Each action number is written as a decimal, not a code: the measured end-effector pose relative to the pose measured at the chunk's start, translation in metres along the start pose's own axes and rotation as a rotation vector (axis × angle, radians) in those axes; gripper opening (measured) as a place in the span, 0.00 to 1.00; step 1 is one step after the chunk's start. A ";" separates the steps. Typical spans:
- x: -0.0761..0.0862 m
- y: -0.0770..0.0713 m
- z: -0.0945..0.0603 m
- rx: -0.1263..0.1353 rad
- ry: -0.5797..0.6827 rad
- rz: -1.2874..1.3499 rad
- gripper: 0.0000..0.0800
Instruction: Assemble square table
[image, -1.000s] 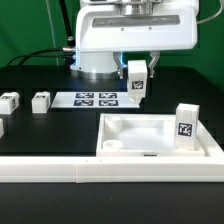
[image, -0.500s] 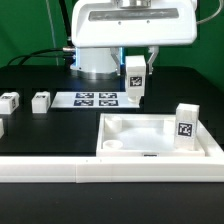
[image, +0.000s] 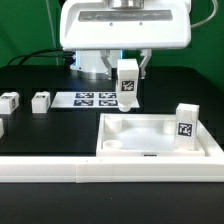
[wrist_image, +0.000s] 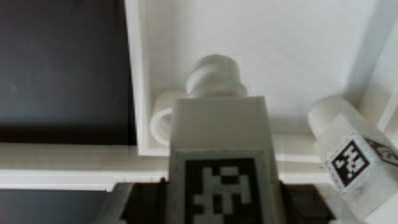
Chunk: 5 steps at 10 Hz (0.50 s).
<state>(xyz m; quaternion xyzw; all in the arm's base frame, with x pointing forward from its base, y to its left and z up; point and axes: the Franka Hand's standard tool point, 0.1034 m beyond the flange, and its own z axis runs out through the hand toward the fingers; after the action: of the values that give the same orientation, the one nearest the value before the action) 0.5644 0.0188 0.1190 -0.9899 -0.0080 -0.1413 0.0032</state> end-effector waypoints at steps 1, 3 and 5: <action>0.005 0.004 0.004 -0.004 0.002 -0.017 0.36; 0.015 0.011 0.004 -0.010 0.023 -0.028 0.36; 0.017 0.013 0.004 -0.019 0.061 -0.029 0.36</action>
Offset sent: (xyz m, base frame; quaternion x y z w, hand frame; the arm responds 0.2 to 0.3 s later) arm 0.0000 0.0000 0.0000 0.0000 0.0000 0.0000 1.0000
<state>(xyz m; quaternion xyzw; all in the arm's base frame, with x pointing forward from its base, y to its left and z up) 0.5820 0.0063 0.1201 -0.9850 -0.0208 -0.1714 -0.0080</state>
